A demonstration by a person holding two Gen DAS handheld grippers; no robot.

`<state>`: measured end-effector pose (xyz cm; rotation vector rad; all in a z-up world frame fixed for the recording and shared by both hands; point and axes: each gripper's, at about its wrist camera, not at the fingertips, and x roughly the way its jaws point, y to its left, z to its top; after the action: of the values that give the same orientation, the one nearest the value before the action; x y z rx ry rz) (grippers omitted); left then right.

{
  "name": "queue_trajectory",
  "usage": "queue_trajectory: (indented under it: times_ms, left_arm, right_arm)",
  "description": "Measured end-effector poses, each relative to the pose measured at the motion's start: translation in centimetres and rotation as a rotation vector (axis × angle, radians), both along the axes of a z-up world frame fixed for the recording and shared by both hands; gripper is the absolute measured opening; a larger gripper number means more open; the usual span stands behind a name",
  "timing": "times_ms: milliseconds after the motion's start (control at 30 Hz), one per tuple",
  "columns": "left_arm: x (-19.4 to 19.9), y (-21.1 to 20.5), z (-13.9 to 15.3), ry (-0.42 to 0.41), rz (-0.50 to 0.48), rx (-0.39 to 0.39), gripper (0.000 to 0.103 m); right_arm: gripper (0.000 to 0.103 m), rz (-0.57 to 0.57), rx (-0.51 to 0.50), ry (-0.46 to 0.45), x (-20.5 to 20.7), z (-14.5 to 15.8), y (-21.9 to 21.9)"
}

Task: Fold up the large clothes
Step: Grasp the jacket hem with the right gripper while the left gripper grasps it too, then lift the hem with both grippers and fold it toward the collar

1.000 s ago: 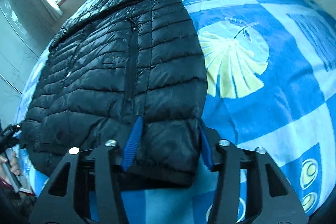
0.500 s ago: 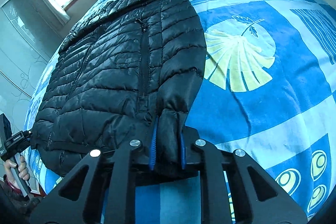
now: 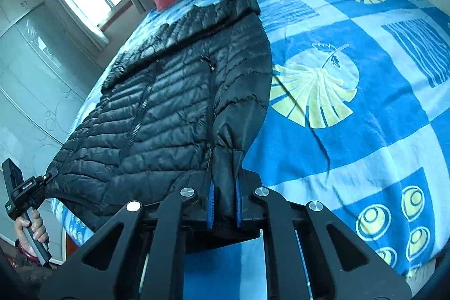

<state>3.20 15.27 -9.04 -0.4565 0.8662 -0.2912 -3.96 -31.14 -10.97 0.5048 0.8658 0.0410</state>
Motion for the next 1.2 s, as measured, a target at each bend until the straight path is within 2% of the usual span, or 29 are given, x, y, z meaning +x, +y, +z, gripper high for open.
queue_trajectory:
  times_ms: [400,533,633,800,967,1100,1200]
  left_arm:
    - [-2.5,0.0,3.8,-0.073,-0.013,-0.009,0.011]
    - [-1.5,0.5,4.6,-0.086,-0.013,-0.027,0.011]
    - [0.2,0.8,5.1,-0.097,-0.006,-0.033,0.011]
    - [4.8,0.7,6.2,-0.125,-0.004,-0.019,0.011]
    - [11.7,0.4,6.7,-0.132,0.001,-0.014,0.011]
    - [17.6,-0.3,5.8,-0.103,-0.003,-0.009,0.011]
    - [21.9,-1.3,4.5,-0.074,-0.005,0.016,0.011]
  right_arm:
    - [0.01,0.016,0.059,-0.085,-1.2,4.0,-0.8]
    - [0.01,0.025,0.11,-0.125,0.5,5.1,-1.8]
    - [0.01,0.032,0.102,-0.162,2.0,6.1,-1.8]
    - [0.01,0.019,0.101,-0.22,6.1,7.8,-2.5]
    - [0.01,-0.012,0.133,-0.251,11.7,8.5,-4.1]
    - [0.01,-0.028,0.153,-0.241,17.2,8.0,-4.8]
    - [0.01,-0.042,0.153,-0.206,22.4,6.1,-5.2]
